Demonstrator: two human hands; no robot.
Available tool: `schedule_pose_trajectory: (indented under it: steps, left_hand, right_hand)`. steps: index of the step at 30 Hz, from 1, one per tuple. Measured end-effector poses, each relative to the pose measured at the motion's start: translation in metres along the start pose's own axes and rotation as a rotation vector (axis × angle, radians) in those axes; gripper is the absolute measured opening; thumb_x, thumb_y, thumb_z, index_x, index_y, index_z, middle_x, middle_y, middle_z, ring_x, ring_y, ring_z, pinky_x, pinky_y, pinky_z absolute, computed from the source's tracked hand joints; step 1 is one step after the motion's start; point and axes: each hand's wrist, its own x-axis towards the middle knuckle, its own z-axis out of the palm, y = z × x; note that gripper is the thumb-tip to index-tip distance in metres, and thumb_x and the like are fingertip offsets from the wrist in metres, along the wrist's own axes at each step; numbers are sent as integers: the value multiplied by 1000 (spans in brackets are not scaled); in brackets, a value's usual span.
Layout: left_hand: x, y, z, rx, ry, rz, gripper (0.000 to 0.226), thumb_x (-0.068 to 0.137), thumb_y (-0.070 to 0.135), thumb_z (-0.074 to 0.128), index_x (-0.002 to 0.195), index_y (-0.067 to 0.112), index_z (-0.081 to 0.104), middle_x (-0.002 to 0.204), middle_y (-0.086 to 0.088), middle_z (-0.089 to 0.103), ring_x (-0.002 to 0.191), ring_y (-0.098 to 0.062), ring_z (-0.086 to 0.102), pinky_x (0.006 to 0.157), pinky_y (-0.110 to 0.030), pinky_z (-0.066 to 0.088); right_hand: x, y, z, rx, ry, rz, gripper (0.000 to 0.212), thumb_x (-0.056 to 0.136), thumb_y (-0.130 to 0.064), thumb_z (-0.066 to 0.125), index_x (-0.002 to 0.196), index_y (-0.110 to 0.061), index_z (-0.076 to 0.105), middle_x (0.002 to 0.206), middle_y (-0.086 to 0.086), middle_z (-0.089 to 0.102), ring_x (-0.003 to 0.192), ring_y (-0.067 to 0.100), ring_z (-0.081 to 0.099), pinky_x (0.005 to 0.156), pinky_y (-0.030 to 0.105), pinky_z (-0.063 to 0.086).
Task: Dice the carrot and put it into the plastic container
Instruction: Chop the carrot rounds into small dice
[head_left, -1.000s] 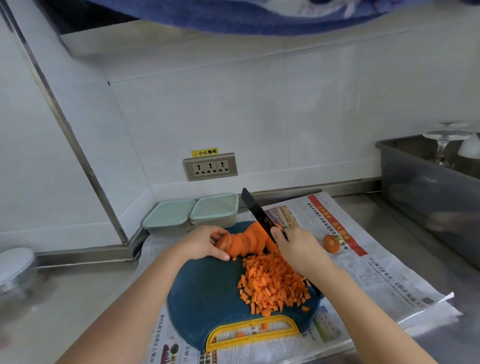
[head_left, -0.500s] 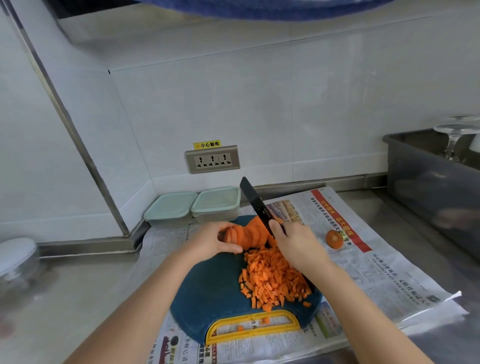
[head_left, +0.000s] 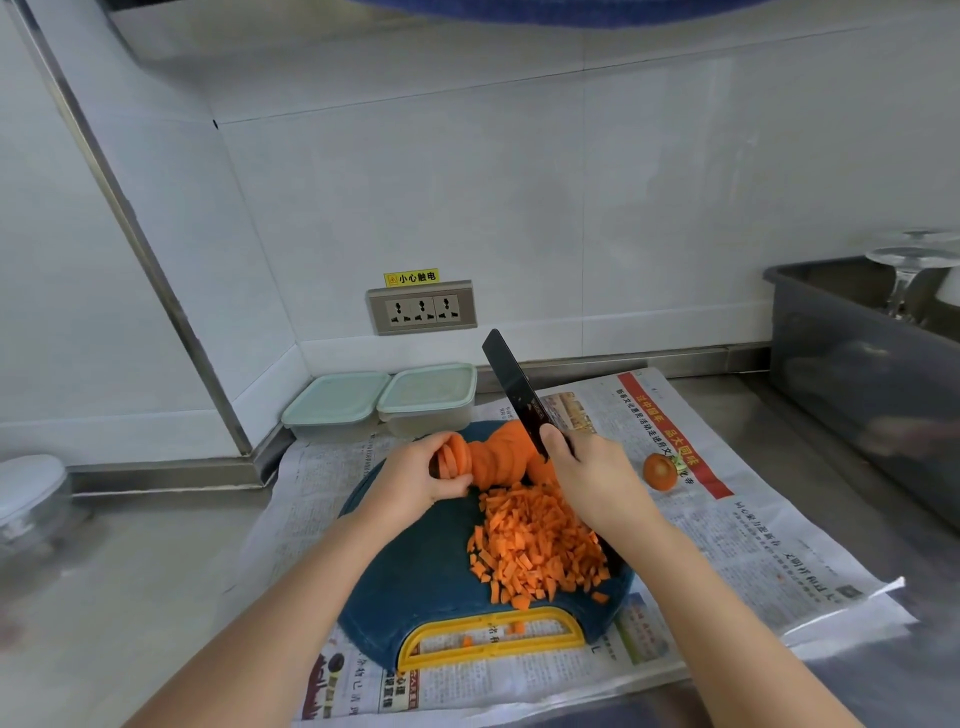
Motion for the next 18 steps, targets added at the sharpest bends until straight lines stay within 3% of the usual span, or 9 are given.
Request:
schedule_pose_trajectory:
  steps: [6, 9, 12, 14, 18]
  left_hand:
    - [3, 4, -6, 23, 137, -4, 21, 79, 23, 74, 93, 13, 62, 84, -8, 67, 78, -12, 60, 70, -17, 45]
    - [4, 20, -21, 11, 177, 6, 14, 78, 18, 74, 82, 9, 64, 70, -1, 61, 64, -5, 54, 59, -11, 41]
    - [-4, 33, -41, 150, -104, -77, 21, 78, 20, 73, 76, 5, 58, 65, 4, 52, 56, -3, 46, 51, -11, 36]
    - [-20, 38, -50, 288, -322, -159, 25, 78, 24, 72, 73, 12, 51, 64, 4, 47, 54, -4, 43, 49, -14, 33]
    - [-56, 34, -53, 438, -412, -212, 22, 77, 27, 72, 75, 16, 53, 68, 5, 49, 59, -7, 46, 54, -20, 33]
  right_hand:
    - [-3, -4, -3, 62, -25, 15, 46, 102, -40, 34, 63, -18, 46, 60, -2, 49, 53, 8, 47, 48, 20, 30]
    - [-5, -7, -6, 92, -34, 4, 46, 102, -39, 34, 61, -20, 43, 59, -2, 46, 54, 8, 45, 49, 21, 29]
    - [-9, -10, -8, 146, -86, 26, 46, 102, -40, 35, 61, -21, 43, 60, -2, 49, 56, 11, 48, 56, 26, 36]
    - [-15, -17, -10, 159, -160, 51, 48, 101, -42, 35, 63, -16, 47, 60, 1, 53, 55, 14, 50, 61, 30, 40]
    - [-44, -38, -4, 116, -309, 62, 49, 101, -43, 34, 64, -14, 47, 54, 1, 51, 37, 6, 45, 50, 28, 39]
